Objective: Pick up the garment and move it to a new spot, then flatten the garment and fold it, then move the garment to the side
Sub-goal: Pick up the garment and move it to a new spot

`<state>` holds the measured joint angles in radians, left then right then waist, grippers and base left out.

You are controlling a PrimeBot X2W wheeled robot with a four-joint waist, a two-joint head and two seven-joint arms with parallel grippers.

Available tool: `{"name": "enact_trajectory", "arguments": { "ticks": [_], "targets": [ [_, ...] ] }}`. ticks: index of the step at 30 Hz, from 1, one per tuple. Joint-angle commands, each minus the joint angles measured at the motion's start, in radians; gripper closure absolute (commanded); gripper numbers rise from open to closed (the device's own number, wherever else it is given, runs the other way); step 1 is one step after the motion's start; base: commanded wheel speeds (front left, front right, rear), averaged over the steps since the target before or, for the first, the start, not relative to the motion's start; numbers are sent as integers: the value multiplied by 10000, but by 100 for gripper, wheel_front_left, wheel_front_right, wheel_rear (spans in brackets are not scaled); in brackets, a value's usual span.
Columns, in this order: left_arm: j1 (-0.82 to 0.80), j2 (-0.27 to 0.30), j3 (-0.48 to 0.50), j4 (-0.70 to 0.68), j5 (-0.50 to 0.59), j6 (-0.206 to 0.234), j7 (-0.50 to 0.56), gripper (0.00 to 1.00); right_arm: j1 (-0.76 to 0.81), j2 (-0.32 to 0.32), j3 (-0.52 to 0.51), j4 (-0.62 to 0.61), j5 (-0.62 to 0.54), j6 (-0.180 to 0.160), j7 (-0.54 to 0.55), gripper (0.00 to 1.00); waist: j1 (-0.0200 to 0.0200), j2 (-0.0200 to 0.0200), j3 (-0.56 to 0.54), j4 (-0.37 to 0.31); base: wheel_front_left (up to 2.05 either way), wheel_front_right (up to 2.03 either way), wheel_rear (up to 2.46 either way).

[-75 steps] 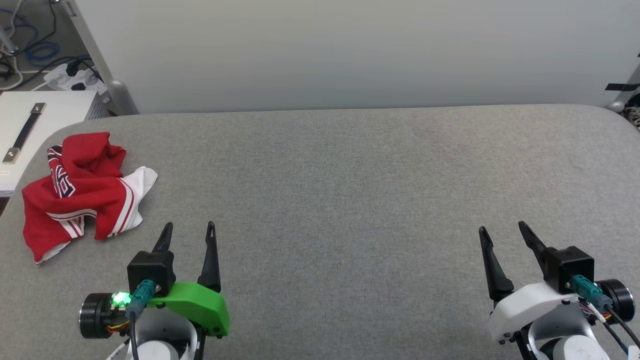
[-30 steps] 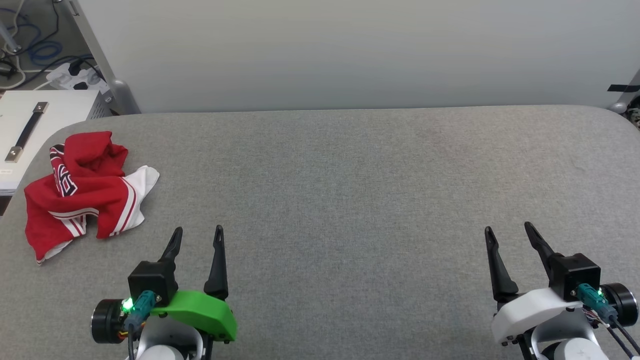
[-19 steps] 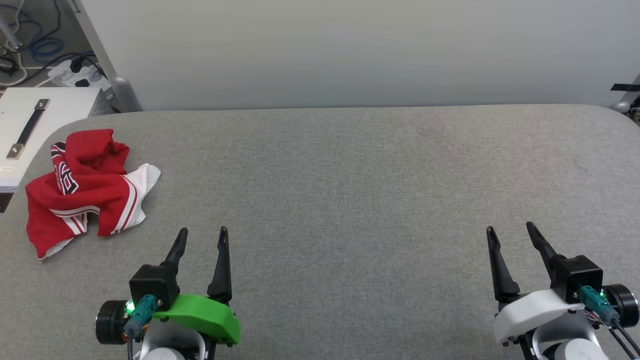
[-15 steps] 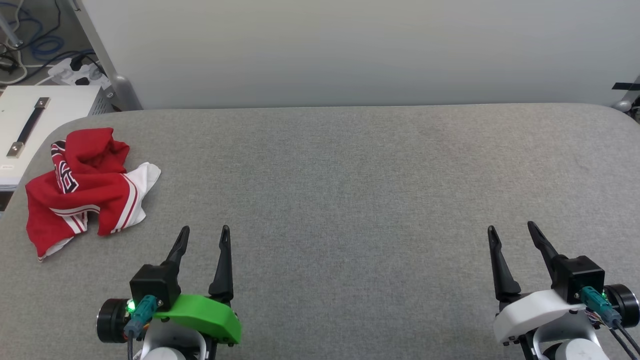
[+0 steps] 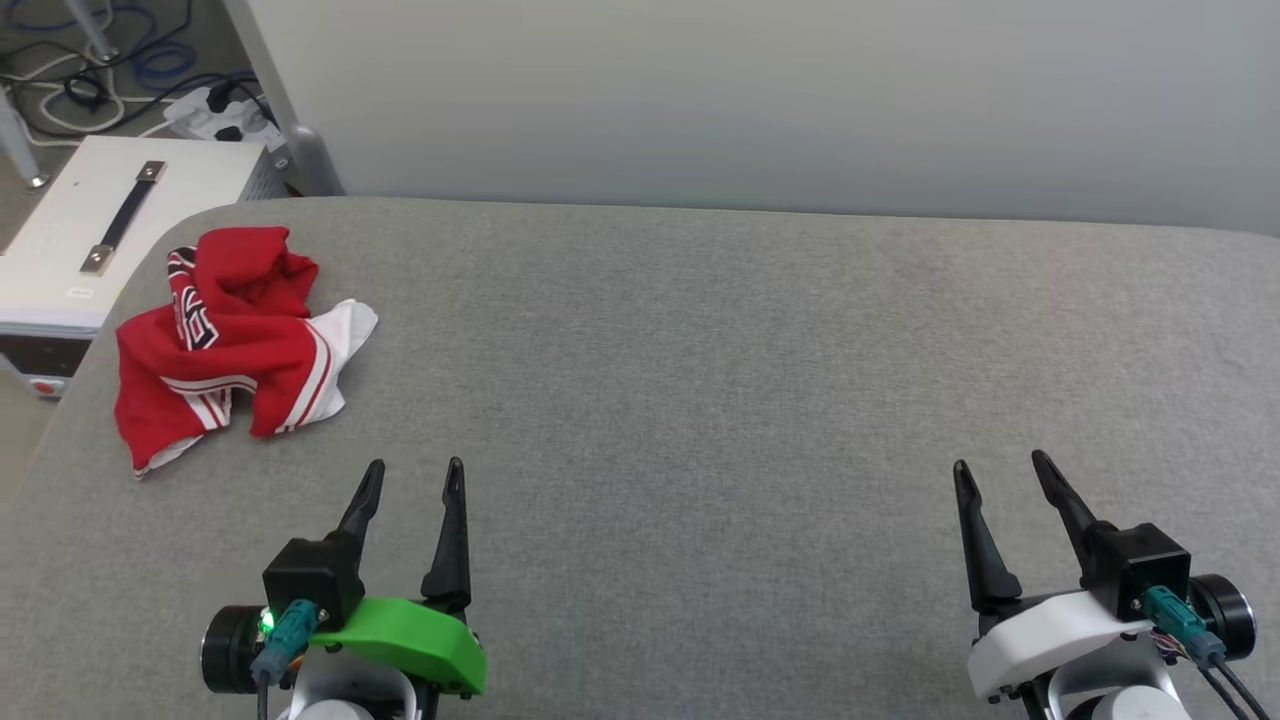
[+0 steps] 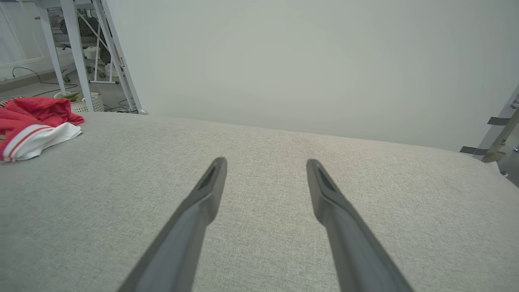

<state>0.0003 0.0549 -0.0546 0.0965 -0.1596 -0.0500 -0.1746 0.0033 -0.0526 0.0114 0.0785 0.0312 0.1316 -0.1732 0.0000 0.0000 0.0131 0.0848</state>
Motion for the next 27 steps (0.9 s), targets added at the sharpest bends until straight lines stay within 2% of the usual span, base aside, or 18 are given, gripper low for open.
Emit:
{"name": "enact_trajectory", "arguments": {
  "ticks": [1,27],
  "targets": [
    [155,-33,27,55,-72,-42,-96,0,91,17,97,62,33,-7,-121,0,0,0,15,458,0,0,0],
    [424,-43,-75,314,-374,-279,-633,0,192,22,976,671,266,-9,-650,0,0,0,-78,3986,0,0,0]
  ]
}}
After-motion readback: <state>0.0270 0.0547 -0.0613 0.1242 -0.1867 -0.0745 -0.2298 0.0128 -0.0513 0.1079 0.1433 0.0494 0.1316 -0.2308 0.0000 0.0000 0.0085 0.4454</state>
